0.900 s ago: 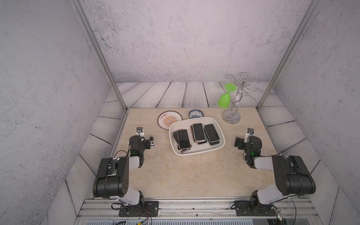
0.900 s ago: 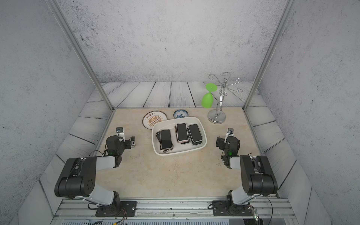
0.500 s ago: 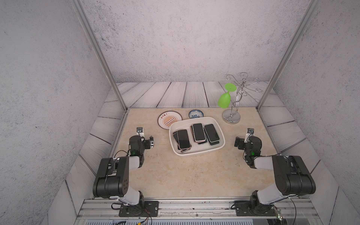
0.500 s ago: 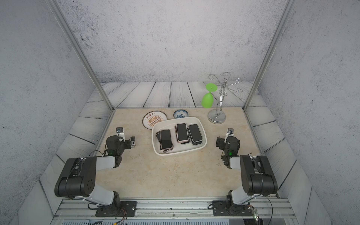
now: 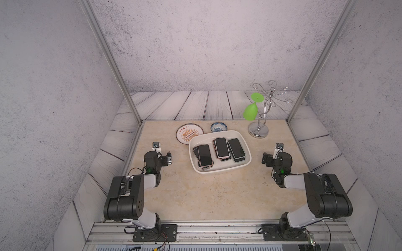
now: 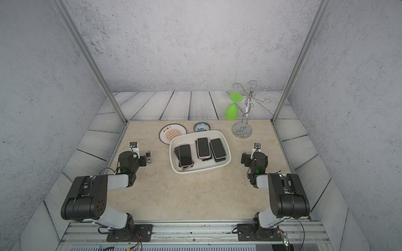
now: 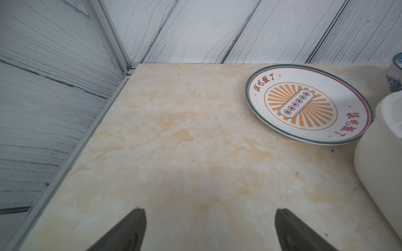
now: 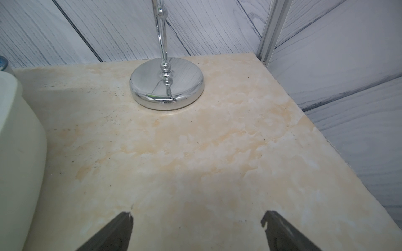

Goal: Take the phone out of the storage box
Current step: Pick up the phone from the storage box.

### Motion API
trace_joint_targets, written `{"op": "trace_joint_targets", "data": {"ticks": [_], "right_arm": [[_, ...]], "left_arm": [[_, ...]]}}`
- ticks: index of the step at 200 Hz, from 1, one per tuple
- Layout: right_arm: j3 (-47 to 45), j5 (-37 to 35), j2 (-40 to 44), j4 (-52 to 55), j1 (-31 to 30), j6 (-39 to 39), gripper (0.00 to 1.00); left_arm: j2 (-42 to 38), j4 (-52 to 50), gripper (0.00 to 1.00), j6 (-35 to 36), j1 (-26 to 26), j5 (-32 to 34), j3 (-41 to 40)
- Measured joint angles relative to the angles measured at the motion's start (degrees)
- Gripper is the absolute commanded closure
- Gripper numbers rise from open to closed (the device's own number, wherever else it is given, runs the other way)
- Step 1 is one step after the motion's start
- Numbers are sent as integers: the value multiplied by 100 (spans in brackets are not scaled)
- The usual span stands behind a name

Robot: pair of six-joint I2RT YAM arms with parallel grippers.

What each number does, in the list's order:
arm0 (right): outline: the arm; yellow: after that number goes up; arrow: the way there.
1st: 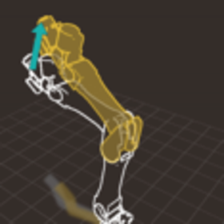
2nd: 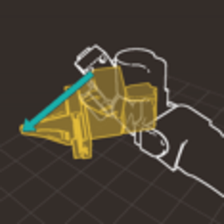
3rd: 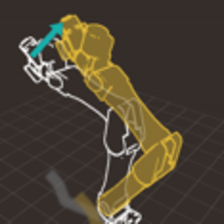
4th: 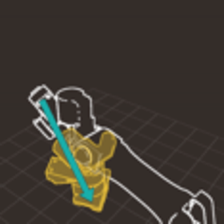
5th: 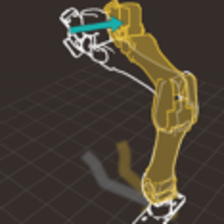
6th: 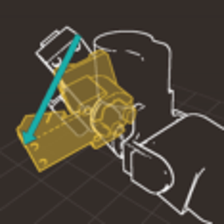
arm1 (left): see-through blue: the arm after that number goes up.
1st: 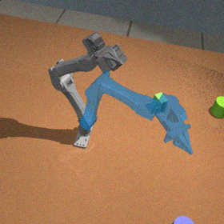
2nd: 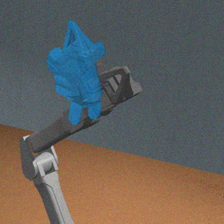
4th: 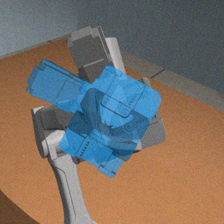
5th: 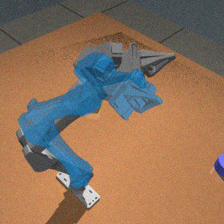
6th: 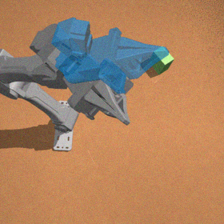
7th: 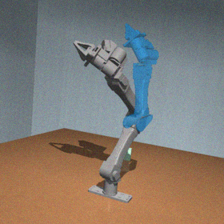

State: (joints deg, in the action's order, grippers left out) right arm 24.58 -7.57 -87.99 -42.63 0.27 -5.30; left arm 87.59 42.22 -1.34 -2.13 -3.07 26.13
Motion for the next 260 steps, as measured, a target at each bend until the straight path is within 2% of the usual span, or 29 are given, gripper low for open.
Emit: {"op": "trace_joint_targets", "data": {"ticks": [19,28,46,67,86,103,111,121,143,171,190,221,260], "right_arm": [[-15,22,26,-46,-15,42,1],[-11,-7,275,219,-55,81,1],[291,-164,1241,1469,-133,-98,1],[1346,-46,2087,2732,-227,-369,1],[2192,109,2459,3628,-363,-570,1],[2789,308,2540,4540,-599,-765,1],[3073,374,2459,5023,-763,-822,1],[3370,455,2312,5517,-975,-898,1],[3705,577,2052,6325,-1373,-997,1],[3731,678,2004,6983,-1480,-1062,1],[3729,710,2004,7197,-1480,-1062,1],[3724,809,1996,7296,-1480,-1051,1],[3639,946,1891,7272,-1480,-951,1]], "left_arm": [[-26,-24,2,7,2,0,0],[-175,-380,2,11,37,59,81],[-839,-1725,2,-63,229,387,625],[-1779,-3150,2,-496,553,586,1700],[-2500,-4293,2,-1137,1246,704,2734],[-2649,-5209,2,-1770,2446,811,3519],[-2461,-5696,2,-2079,3077,870,3945],[-2037,-6199,2,-2400,3617,920,4428],[-610,-7200,2,-3058,4168,1056,5396],[1156,-8268,2,-3508,4271,1169,6266],[1888,-8815,2,-3672,4271,1259,6784],[2356,-9261,2,-3827,4264,1397,7368],[2551,-9490,2,-4002,4175,1486,7484]]}}
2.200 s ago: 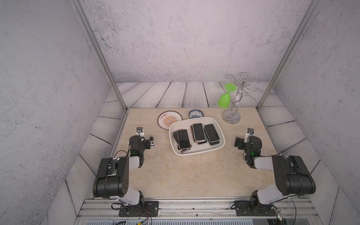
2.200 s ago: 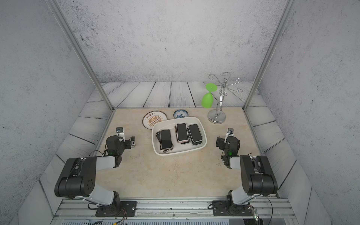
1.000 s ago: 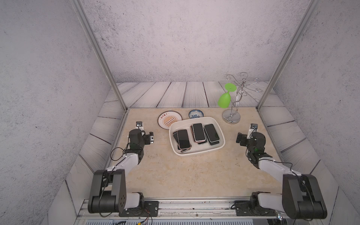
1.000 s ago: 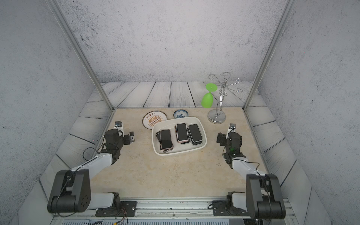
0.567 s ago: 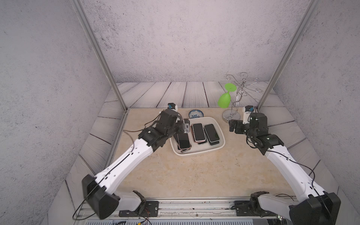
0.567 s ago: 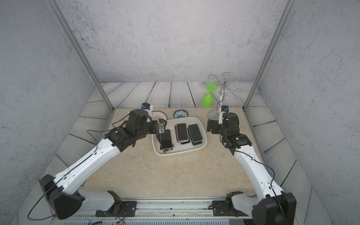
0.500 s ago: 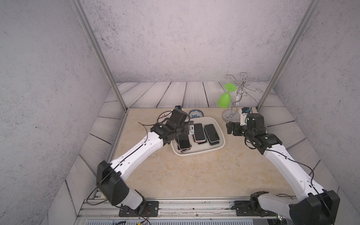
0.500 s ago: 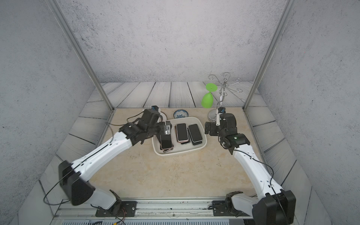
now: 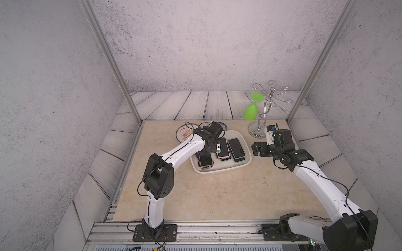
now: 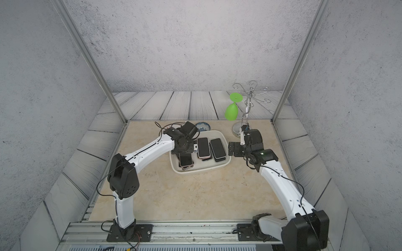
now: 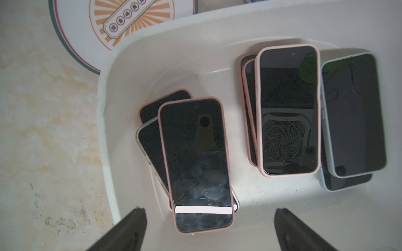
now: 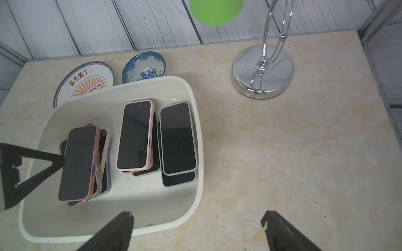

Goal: Take the phone out of the storage box
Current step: Pick up the phone from the storage box.

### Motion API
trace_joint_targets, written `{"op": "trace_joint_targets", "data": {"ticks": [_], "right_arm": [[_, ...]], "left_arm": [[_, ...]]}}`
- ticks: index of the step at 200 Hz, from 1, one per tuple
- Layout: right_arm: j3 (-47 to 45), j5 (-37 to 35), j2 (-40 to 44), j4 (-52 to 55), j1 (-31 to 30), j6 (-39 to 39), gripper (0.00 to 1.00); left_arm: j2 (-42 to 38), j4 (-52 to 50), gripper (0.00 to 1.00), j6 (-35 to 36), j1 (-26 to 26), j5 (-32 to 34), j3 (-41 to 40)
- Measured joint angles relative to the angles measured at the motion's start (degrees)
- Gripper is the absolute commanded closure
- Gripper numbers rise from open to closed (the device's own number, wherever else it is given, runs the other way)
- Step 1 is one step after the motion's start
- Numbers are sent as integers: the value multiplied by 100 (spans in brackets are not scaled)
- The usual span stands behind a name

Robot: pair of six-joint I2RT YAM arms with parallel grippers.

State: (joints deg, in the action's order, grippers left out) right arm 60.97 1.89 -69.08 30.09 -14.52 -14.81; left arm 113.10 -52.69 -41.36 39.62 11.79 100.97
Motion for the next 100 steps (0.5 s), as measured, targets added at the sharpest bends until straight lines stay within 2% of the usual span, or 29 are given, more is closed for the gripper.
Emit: {"op": "trace_joint_targets", "data": {"ticks": [100], "right_arm": [[-273,173,-184,-70,0,96,1]], "left_arm": [[800,85,2,-114,-195,-240,68]]}}
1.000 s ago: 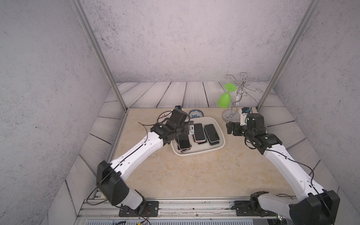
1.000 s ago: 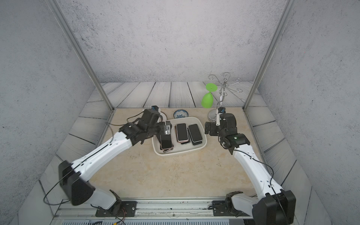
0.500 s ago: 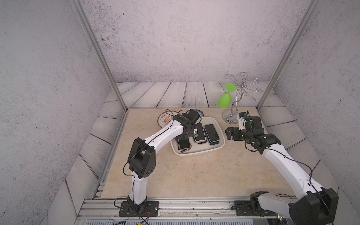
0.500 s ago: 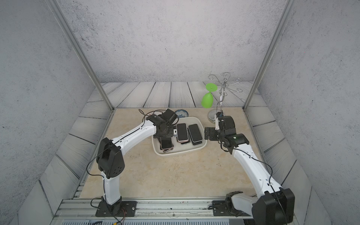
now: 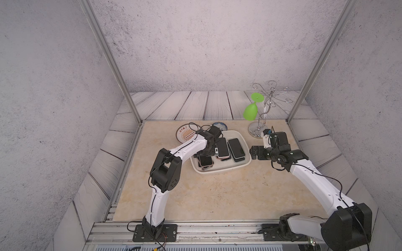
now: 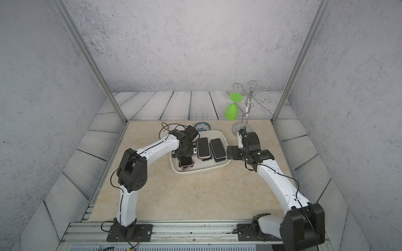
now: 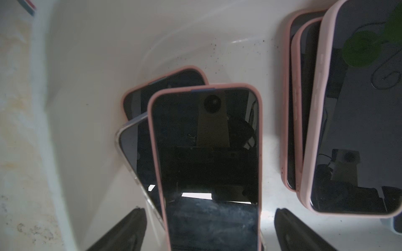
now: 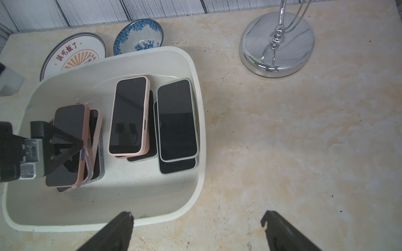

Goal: Take the phone out of the storage box
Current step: Pick up the phone from the storage box.

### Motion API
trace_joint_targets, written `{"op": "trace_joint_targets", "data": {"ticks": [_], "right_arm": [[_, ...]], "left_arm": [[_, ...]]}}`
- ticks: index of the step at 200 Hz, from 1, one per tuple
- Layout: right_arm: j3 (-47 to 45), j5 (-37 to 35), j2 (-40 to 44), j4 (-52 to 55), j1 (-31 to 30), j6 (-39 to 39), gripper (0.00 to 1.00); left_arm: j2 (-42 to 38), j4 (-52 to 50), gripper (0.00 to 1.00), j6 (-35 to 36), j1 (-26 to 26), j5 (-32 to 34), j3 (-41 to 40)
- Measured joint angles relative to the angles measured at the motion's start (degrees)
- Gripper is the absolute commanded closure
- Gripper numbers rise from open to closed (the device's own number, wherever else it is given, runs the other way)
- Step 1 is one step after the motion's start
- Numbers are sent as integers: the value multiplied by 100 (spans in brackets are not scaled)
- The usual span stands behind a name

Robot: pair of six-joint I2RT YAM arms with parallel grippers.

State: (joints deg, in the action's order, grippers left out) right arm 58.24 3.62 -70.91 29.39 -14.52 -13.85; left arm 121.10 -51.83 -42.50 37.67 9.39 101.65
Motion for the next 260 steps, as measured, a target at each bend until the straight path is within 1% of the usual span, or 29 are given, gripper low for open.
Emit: {"op": "trace_joint_targets", "data": {"ticks": [55,65,91,135,151,166,181,201,228,260], "right_arm": [[-37,92,-57,-83,0,44,1],[-39,96,-92,-94,0,44,1],[-48,103,-153,-98,0,44,2],[-48,168,-173,-168,0,39,4],[-46,234,-229,-208,-7,39,6],[-44,267,-313,-205,-24,37,6],[0,365,-389,-181,-31,35,6],[70,708,-424,-289,-31,-11,6],[166,1451,-509,-708,-33,-284,7],[658,2557,-1132,-1453,-55,-1060,11]], "left_arm": [[188,24,2,4,-37,-76,15],[199,24,1,22,-61,-111,15],[205,42,16,52,-122,-170,9],[120,210,38,203,-168,-210,-153],[57,289,48,267,-192,-258,-240],[-44,396,56,369,-221,-337,-367],[-179,474,60,492,-249,-407,-518],[-516,498,62,688,-278,-546,-734],[-1338,599,63,1038,-299,-953,-992],[-2420,802,63,1410,-282,-1526,-1314]]}}
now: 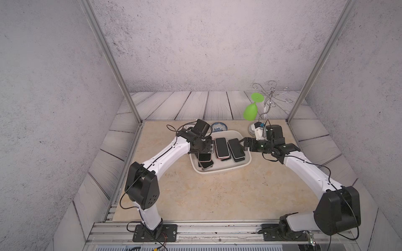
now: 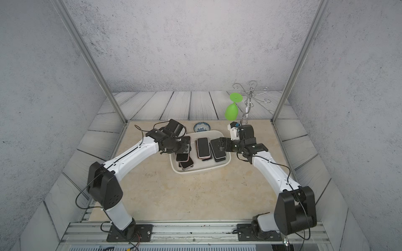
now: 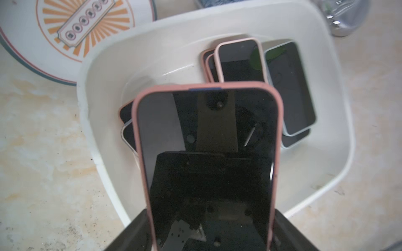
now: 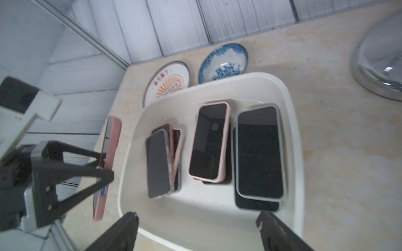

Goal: Take the phone out of the storage box
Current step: Pick up the phone from the storage box.

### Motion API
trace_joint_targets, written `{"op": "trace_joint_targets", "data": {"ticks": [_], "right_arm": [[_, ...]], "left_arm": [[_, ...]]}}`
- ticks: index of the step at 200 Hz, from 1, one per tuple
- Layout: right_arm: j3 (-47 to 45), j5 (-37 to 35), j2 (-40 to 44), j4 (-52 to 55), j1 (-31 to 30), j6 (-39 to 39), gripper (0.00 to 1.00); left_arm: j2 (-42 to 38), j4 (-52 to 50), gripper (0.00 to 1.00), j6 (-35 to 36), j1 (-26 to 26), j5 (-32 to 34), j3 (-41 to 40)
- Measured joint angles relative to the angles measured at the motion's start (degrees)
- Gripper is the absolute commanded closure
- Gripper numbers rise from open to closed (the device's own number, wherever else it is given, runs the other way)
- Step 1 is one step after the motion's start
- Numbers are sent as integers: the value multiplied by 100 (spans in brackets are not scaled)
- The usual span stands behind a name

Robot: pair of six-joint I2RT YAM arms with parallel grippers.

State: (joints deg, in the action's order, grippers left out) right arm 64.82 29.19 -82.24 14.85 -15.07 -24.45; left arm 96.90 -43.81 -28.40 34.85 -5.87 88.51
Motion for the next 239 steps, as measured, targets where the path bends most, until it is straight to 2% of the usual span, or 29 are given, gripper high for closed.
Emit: {"op": "trace_joint_targets", "data": {"ticks": [39,73,116,130,151,165,178,188,202,211,219,239], "right_arm": [[874,741,-979,-518,-295,-833,15],[1432,953,-1556,-507,-811,-1086,20],[1499,992,-2015,-396,-1384,-1211,26],[1499,997,-2120,-398,-1530,-1274,32],[1499,1029,-2188,-400,-1681,-1329,47],[1499,1097,-2205,-426,-1742,-1357,71],[1506,1272,-2225,-492,-1762,-1416,86],[1517,1484,-2221,-577,-1762,-1504,95],[1519,1528,-2188,-542,-1759,-1423,98],[1519,1580,-2153,-483,-1738,-1338,100],[1504,1585,-2068,-382,-1725,-1252,100],[1189,1497,-1561,7,-1690,-861,100]], "left_arm": [[-505,44,64,238,31,-452,-461],[-505,44,66,271,37,-540,-734],[-516,107,67,271,42,-562,-739],[-516,129,67,271,42,-568,-739],[-516,177,68,271,42,-568,-741],[-516,173,68,282,42,-566,-743],[-516,203,67,273,42,-566,-767],[-516,208,59,260,42,-566,-813],[-540,188,28,249,39,-562,-824],[-588,197,15,249,37,-579,-844],[-656,234,10,251,37,-638,-885],[-1143,328,4,291,-55,-813,-1047]]}}
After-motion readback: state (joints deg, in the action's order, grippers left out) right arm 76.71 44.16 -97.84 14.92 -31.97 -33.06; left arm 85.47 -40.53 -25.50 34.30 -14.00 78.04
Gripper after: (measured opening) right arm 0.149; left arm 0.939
